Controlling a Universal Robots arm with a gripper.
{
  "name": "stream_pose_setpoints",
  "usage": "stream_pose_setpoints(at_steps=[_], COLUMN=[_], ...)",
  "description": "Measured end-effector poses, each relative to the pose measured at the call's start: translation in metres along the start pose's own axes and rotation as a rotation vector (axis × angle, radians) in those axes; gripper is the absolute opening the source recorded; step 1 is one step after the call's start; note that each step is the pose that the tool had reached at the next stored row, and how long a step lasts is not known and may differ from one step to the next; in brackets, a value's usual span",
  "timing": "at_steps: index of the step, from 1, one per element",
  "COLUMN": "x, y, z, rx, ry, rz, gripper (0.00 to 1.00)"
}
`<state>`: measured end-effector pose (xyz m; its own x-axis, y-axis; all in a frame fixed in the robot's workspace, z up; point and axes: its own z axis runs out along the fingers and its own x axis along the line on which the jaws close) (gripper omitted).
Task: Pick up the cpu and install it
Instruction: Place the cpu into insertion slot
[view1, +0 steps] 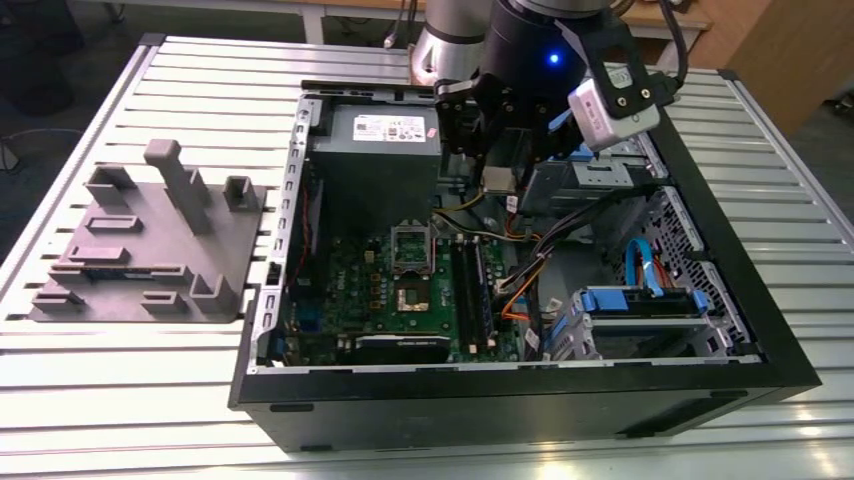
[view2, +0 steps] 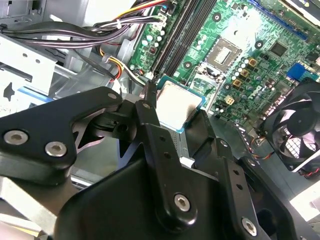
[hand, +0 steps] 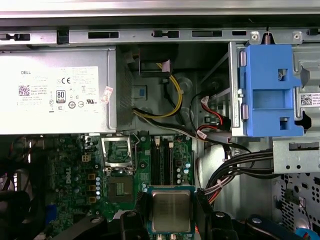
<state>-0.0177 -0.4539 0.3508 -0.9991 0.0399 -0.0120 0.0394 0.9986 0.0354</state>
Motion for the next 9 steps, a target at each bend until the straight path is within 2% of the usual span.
stream_pose_setpoints(at_steps=[9], x=[0.0001], y=[-0.0003], z=[0.0001], rx=[0.0001], ry=[0.0], rz=[0.0], gripper=[0.47])
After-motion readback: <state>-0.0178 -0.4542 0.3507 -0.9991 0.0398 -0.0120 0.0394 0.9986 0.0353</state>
